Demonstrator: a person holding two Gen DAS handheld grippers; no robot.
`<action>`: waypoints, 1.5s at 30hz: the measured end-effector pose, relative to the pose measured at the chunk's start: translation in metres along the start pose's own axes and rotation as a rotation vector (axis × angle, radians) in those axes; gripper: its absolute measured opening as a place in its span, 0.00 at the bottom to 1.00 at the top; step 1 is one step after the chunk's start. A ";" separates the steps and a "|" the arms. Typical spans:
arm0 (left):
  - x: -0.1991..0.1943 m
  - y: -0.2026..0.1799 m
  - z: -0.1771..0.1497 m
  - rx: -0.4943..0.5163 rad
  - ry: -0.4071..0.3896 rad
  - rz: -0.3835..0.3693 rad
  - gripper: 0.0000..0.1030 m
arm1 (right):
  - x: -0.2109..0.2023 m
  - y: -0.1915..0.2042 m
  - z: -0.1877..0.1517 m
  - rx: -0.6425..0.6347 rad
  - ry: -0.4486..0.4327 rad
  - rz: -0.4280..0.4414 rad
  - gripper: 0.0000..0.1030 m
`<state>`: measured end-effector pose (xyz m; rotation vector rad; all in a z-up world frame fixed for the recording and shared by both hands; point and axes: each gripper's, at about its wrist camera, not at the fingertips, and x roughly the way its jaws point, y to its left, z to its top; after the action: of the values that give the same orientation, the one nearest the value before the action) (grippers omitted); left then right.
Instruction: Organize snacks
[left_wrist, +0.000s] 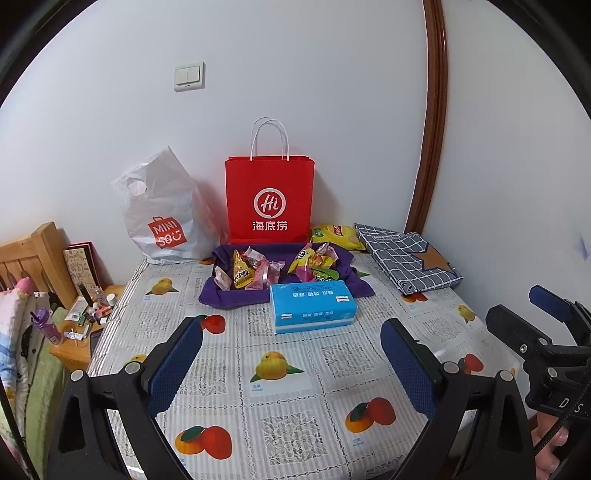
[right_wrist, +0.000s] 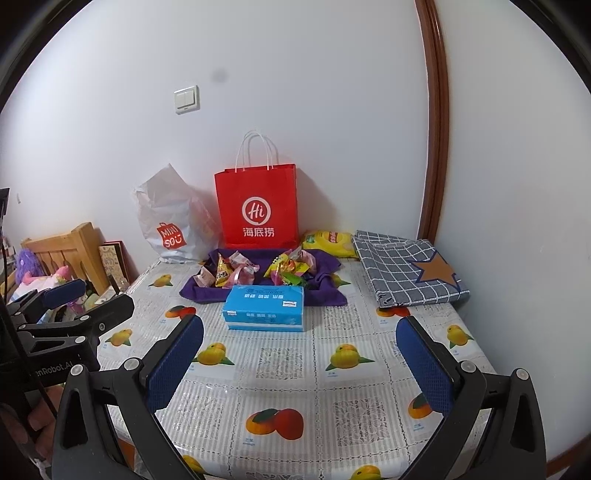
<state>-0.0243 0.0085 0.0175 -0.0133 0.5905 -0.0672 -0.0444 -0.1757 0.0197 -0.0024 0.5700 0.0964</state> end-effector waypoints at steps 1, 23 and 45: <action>0.000 0.000 0.000 0.000 0.000 0.000 0.95 | 0.000 0.000 0.000 0.002 0.002 0.000 1.00; -0.001 -0.004 0.001 0.005 0.002 -0.002 0.95 | 0.000 -0.004 -0.002 0.012 0.008 0.002 1.00; -0.002 -0.003 0.000 0.011 0.000 -0.008 0.95 | 0.000 -0.003 -0.003 0.013 0.009 0.007 1.00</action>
<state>-0.0266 0.0056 0.0189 -0.0045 0.5901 -0.0778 -0.0459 -0.1792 0.0167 0.0115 0.5799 0.0991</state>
